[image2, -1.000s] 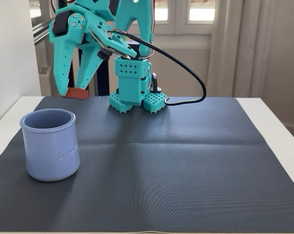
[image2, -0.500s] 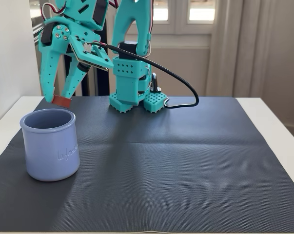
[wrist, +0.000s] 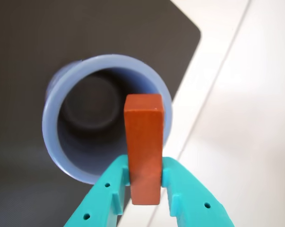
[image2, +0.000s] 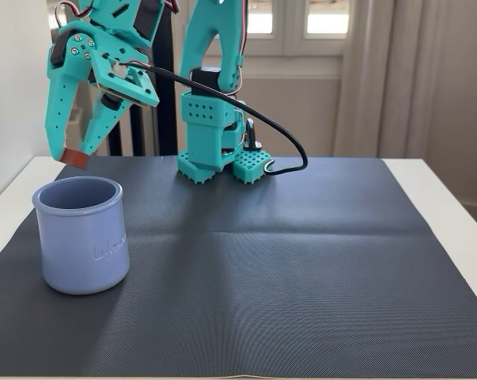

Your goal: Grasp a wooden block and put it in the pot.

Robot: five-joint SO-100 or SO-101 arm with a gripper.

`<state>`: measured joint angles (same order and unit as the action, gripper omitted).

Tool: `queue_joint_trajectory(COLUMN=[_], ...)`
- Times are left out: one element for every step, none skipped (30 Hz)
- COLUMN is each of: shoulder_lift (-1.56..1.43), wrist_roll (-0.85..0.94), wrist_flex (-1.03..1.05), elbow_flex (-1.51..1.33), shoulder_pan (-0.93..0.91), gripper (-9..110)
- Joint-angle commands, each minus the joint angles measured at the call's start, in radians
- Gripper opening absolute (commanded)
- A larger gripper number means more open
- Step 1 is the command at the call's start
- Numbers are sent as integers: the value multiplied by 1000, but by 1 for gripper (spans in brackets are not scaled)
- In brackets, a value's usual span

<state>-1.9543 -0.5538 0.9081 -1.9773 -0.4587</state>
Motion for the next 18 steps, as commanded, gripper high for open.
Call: queue_joint_trajectory(shoulder_lift=[-25,-25,-25,-25,-25,-25,-26,-26,-28,-29,-29,-31,-34,-35,-35,-37,-37,-37], wrist_roll=[3,3,3,5,6,20,46,64,75,78,78,78,80,81,84,86,86,87], wrist_flex=[-12,-12,-12,-12,-11,-9,-8,-8,-12,-12,-14,-14,-14,-14,-14,-14,-11,-9], elbow_flex=[3,3,3,3,3,3,3,3,3,3,3,3,3,3,3,3,3,3], shoulder_pan=[-2,-2,-2,-2,-2,0,2,8,15,18,20,21,21,23,23,23,26,34], gripper=[0,0,0,1,3,6,9,11,13,13,12,11,9,6,1,-1,1,0])
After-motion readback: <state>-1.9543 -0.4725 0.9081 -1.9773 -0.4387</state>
